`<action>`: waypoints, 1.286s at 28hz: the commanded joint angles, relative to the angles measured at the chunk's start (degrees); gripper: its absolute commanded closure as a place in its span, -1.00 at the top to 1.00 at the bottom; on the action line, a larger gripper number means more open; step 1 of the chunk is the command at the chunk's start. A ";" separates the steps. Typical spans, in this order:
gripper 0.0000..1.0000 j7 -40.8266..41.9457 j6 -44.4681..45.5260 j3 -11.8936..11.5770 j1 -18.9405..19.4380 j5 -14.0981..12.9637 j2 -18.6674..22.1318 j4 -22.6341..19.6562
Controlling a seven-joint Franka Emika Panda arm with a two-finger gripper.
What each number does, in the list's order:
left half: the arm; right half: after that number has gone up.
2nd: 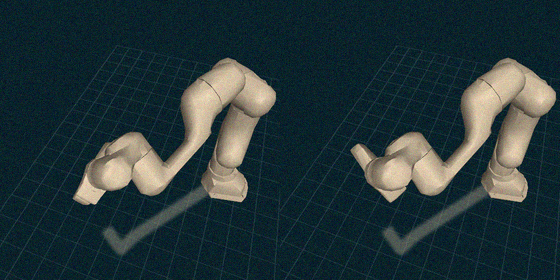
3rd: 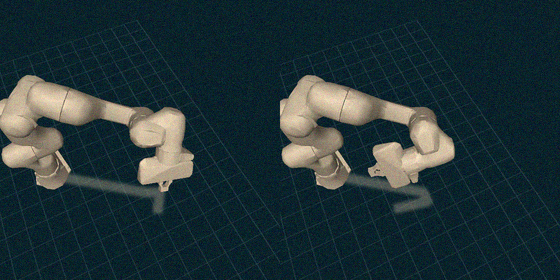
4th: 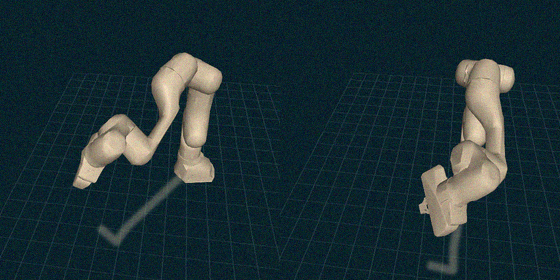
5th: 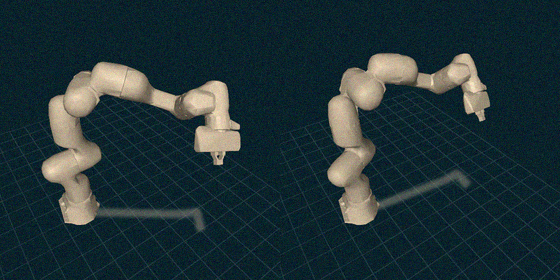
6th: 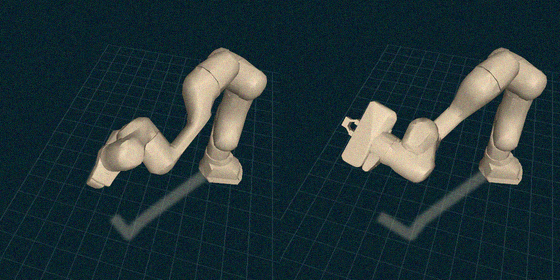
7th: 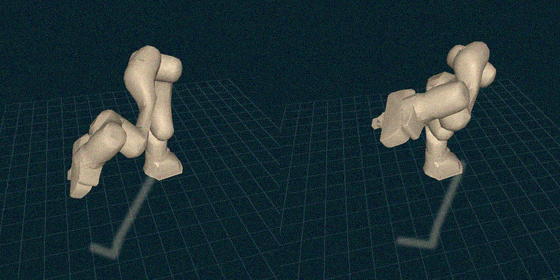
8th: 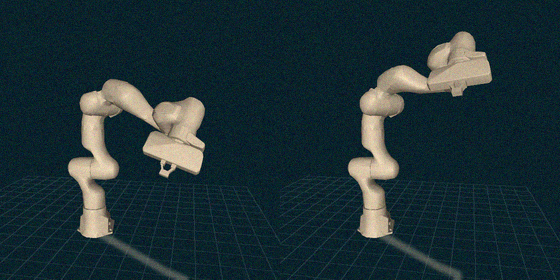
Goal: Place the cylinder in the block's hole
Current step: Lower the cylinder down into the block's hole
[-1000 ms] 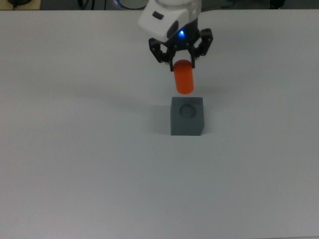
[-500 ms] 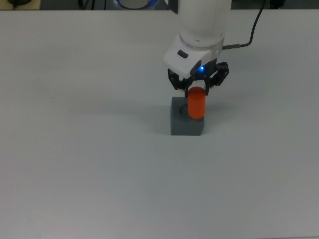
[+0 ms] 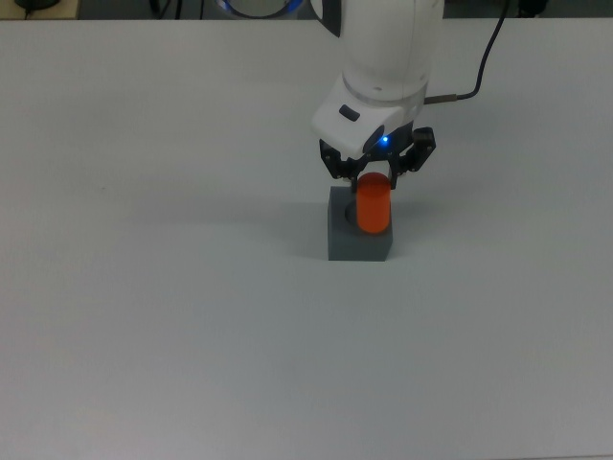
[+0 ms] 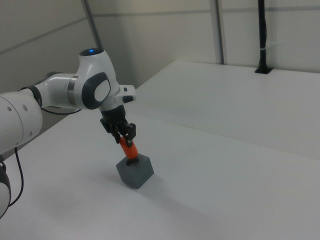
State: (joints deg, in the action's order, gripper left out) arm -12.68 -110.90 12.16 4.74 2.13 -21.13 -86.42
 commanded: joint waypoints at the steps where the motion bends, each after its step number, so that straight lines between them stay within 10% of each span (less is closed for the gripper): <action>1: -1.00 -1.20 -0.28 -0.55 0.44 1.30 -0.31 -0.59; 36: -0.86 1.52 5.70 -0.64 0.18 1.74 0.22 -3.40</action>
State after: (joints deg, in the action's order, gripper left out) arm -12.03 -106.18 11.97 4.75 2.98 -21.76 -87.71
